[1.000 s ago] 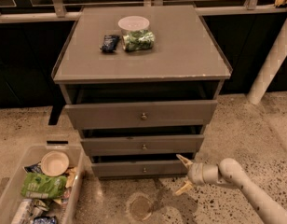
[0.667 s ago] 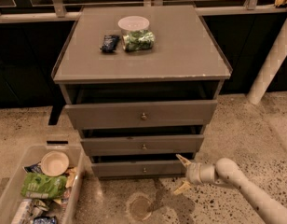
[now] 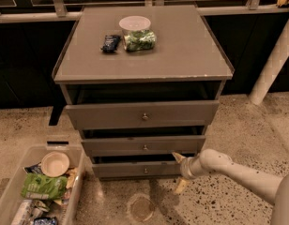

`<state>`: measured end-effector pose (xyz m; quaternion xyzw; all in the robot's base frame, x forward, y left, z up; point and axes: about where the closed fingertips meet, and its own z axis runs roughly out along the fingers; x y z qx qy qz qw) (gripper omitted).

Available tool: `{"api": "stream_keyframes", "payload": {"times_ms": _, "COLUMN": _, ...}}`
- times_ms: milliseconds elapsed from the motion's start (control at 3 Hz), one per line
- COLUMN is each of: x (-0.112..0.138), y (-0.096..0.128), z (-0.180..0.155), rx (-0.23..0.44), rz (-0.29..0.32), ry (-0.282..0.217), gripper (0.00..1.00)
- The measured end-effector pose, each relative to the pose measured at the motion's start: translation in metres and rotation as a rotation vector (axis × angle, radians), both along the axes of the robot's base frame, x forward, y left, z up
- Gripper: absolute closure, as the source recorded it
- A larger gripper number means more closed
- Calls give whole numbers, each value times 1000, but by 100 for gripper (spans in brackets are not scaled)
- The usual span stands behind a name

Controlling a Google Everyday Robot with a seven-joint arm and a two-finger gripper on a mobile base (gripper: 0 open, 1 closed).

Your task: Open bottom drawer

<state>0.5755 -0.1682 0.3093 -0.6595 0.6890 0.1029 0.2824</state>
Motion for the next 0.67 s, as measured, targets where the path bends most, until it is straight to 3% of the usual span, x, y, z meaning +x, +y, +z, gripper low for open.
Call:
{"api": "stream_keyframes", "payload": {"times_ms": 333, "x": 0, "y": 0, "z": 0, "rx": 0, "rz": 0, "ry": 0, "gripper": 0}}
{"api": "stream_keyframes", "payload": {"times_ms": 667, "x": 2, "y": -1, "z": -8, "rx": -45, "rz": -24, "ry": 11, "gripper": 0}}
